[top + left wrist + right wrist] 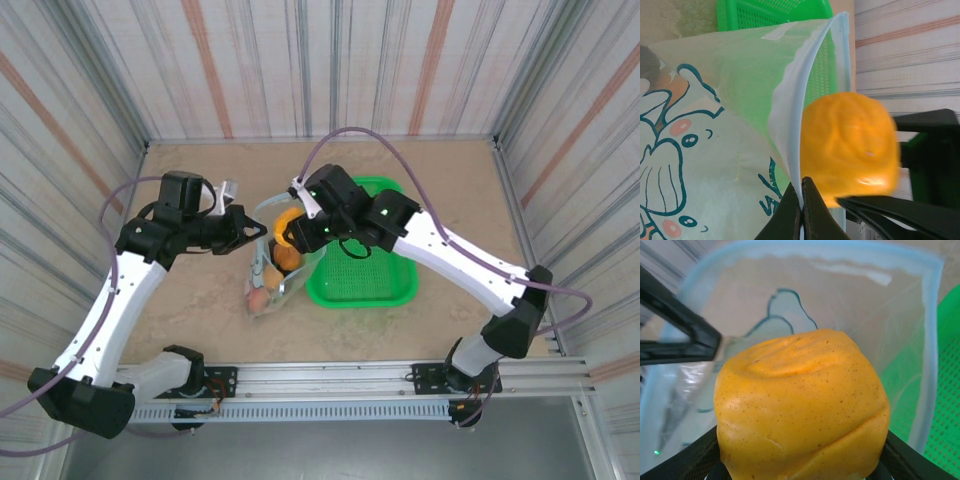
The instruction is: Place the food in the zip-top bag and seal the zipper
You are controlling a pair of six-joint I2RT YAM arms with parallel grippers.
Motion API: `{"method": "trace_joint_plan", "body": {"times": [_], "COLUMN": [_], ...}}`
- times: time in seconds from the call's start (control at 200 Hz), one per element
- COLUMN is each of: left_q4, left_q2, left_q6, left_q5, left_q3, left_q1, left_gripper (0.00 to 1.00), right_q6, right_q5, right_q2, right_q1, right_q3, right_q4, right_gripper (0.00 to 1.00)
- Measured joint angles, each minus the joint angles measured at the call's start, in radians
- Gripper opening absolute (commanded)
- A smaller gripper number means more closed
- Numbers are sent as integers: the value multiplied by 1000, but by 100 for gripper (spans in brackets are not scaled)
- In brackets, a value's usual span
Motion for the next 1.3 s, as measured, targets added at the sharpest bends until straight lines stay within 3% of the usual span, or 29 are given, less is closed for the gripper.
{"method": "trace_joint_plan", "body": {"times": [0.536, 0.701, 0.796, 1.017, 1.297], "left_q4": [-8, -7, -7, -5, -5], "left_q2": [16, 18, 18, 16, -11], "left_q6": [54, 67, 71, 76, 76], "left_q5": [6, 17, 18, 16, 6], "left_q3": [3, 0, -6, -10, -44], "left_q1": [-2, -2, -2, -2, 44], "left_gripper": [0, 0, 0, 0, 0], "right_q6": [-68, -69, -68, -67, -63], "right_q5": [-4, -24, -37, -53, -28], "right_q2": [266, 311, 316, 250, -11], "right_q1": [30, 38, 38, 36, 16], "right_q3": [94, 107, 107, 37, -37], "right_q4": [-62, -39, -31, 25, 87], "right_gripper": [54, 73, 77, 81, 68]}}
